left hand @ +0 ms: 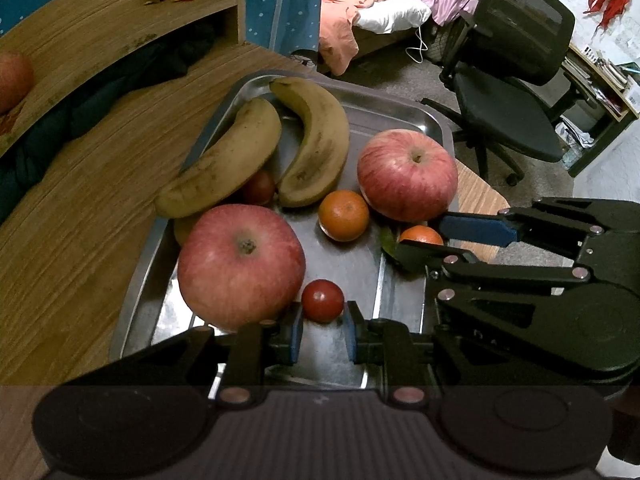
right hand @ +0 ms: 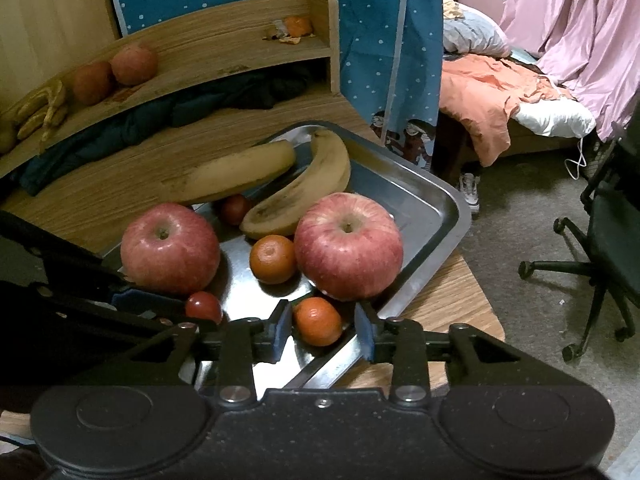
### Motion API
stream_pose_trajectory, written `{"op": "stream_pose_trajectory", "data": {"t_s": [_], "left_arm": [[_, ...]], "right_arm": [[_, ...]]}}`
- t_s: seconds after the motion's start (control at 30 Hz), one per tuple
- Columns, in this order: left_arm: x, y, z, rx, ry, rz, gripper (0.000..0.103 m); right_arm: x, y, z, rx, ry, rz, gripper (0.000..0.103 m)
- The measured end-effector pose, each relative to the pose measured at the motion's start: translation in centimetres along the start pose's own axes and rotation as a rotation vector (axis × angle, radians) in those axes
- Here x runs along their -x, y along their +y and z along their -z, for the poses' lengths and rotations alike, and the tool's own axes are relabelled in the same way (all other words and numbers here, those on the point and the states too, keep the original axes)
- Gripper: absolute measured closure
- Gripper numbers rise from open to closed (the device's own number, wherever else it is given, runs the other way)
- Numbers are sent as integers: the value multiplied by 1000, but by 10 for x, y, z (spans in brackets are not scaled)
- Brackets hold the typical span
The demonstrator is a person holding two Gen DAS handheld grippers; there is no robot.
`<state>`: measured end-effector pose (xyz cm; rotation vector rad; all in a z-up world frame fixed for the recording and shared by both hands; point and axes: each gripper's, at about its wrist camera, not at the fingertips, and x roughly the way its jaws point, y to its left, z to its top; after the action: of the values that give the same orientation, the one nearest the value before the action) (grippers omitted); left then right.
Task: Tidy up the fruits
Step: 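Open left tool to set tomato on tray while right tool releases tangerine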
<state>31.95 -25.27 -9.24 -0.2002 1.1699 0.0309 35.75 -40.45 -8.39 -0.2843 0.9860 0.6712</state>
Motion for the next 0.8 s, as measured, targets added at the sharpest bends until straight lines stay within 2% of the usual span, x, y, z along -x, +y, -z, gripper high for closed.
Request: {"op": "stream_pose_trajectory", "data": {"t_s": [0.17, 0.27, 0.37, 0.43, 0.5, 0.8], "left_arm": [[0, 1, 0, 3, 6, 2, 76], [0, 2, 1, 8, 17, 3, 71], [1, 6, 4, 21, 32, 10, 60], [2, 7, 6, 21, 41, 7, 39], [7, 7, 10, 15, 29, -3, 29], [25, 14, 17, -2, -8, -45, 16]], "right_arm": [[1, -2, 1, -10, 1, 8, 58], [1, -3, 2, -20, 2, 16, 55], [3, -5, 2, -35, -1, 27, 49], [5, -6, 1, -52, -11, 19, 37], [9, -4, 1, -55, -23, 13, 34], [16, 9, 2, -62, -49, 14, 23]]}}
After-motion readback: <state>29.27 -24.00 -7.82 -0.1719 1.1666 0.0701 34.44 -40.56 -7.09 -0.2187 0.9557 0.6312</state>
